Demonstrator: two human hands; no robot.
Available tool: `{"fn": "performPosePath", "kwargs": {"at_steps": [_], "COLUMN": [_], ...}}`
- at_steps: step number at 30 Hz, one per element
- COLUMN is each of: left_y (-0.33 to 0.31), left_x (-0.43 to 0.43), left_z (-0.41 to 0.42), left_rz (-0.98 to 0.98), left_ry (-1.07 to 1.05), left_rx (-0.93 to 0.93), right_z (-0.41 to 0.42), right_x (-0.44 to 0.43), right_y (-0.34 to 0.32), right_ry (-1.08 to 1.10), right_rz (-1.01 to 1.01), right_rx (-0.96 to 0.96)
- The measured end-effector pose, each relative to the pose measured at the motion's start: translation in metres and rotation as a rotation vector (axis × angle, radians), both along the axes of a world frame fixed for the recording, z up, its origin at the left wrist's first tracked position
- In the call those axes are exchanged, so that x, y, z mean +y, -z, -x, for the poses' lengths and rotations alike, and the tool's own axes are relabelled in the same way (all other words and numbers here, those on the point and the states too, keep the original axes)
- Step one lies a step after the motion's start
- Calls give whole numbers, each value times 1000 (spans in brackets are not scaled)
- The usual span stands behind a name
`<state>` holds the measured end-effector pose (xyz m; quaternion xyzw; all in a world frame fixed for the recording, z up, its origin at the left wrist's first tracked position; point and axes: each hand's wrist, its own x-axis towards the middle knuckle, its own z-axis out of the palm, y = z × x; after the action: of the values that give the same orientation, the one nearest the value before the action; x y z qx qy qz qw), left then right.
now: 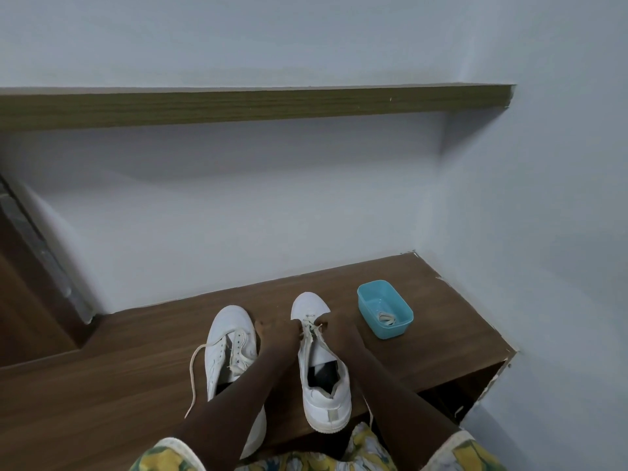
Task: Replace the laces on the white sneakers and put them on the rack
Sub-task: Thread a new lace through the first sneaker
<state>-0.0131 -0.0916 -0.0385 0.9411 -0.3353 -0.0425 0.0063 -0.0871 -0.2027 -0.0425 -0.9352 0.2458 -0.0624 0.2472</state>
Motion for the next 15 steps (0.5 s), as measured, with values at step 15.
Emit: {"fn": "performPosePath", "kwargs": {"at_steps": [15], "left_y": [11], "left_x": [-8], "left_z": [-23], "left_rz": [89], "left_ry": [-74], "left_rx": [569], "right_z": [-5], "right_x": [-14], "right_y": [20], "right_ry": [39], "right_rz": [-127], "right_rx": [-25]}}
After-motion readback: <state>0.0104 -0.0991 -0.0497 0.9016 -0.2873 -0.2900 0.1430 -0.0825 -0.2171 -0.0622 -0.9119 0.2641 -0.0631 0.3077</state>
